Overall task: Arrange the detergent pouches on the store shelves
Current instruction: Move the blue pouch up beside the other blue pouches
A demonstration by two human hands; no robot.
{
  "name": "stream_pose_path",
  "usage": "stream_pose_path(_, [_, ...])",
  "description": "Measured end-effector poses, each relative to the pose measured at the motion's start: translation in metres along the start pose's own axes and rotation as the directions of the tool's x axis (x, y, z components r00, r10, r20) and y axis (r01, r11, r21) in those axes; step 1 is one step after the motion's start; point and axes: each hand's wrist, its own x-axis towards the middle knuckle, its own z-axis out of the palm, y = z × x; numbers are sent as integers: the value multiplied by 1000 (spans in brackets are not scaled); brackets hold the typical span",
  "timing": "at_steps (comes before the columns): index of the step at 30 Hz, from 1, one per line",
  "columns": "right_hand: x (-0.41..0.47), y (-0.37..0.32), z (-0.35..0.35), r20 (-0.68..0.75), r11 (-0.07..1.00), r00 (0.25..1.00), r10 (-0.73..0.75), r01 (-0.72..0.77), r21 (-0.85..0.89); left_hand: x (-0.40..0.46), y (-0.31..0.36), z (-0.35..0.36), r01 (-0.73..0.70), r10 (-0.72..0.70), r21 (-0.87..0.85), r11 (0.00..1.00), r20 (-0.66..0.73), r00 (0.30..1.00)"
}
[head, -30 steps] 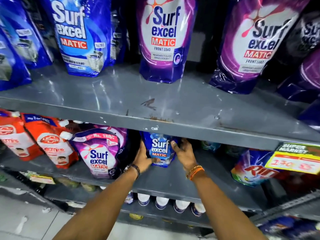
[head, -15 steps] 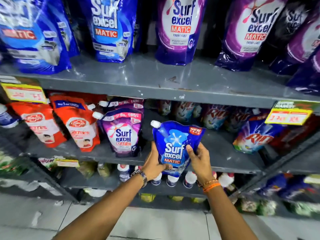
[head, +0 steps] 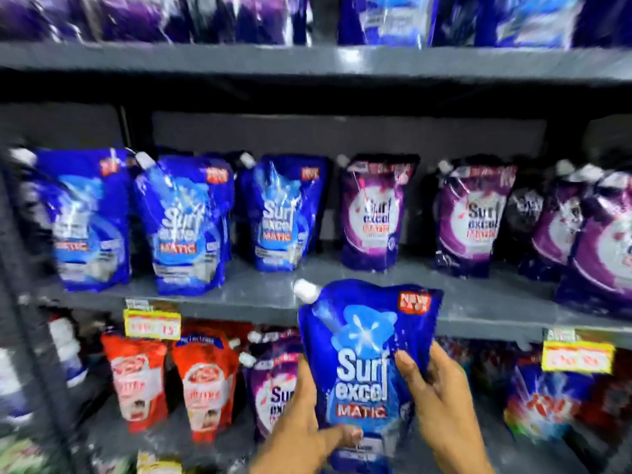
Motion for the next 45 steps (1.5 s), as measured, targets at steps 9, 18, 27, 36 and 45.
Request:
stream_pose_path(9, [118,-92,84,82,958,956,-281,284,-31,71,143,-88,-135,166,209,969,-138,977])
stream_pose_path(18, [182,-69,136,114,978,977,-178,189,-89,120,153,-141,-22,64,231,973,-175,982])
stream_pose_path(27, [188,-53,144,112,974,981,-158,174,-148,136,127,-148,-12,61,262,965,-179,982])
stream_pose_path(36, [182,-56,145,97,983,987,-126,138,-124,137,118,-156,-13,59,301,954,-145,988])
stream_pose_path(45, [107,-54,112,-106,968,962,-250,248,-32,51,69,-127,-238,547,539,808,-536,643])
